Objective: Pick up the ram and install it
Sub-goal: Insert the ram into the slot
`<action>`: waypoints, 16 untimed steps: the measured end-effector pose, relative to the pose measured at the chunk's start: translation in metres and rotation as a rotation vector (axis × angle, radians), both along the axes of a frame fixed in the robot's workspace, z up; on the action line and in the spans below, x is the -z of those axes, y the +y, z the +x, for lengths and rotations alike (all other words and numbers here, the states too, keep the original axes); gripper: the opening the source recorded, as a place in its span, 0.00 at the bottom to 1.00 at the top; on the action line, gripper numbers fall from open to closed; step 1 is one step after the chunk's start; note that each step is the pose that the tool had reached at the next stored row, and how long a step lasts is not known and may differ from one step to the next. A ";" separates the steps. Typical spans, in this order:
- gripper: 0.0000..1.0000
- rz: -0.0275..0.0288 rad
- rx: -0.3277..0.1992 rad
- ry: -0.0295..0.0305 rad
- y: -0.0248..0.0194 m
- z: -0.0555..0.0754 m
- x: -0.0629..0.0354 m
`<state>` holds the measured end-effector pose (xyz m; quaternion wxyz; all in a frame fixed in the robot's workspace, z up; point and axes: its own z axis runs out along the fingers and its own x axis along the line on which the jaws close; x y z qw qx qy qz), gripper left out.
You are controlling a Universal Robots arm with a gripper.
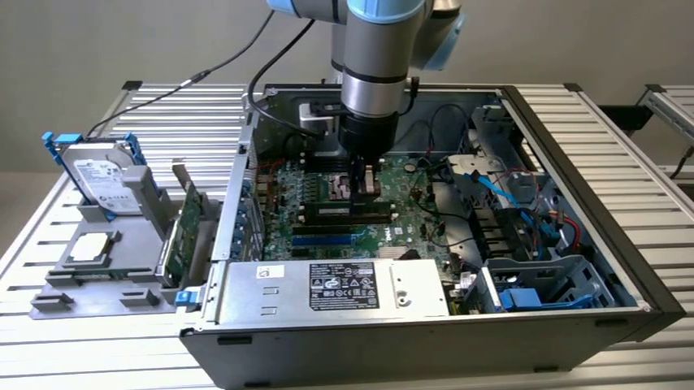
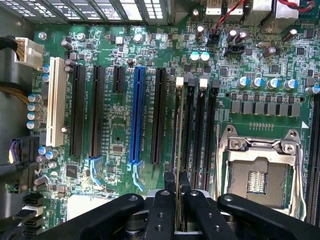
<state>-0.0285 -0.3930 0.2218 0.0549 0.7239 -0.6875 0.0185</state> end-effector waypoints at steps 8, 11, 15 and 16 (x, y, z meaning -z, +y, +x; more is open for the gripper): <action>0.14 -0.0016 0.000 0.0001 -0.0001 0.000 0.0015; 0.14 -0.0016 0.000 0.0001 -0.0001 0.000 0.0018; 0.14 -0.0015 0.000 0.0000 0.0000 0.000 0.0026; 0.14 -0.0015 0.000 0.0000 0.0000 0.000 0.0030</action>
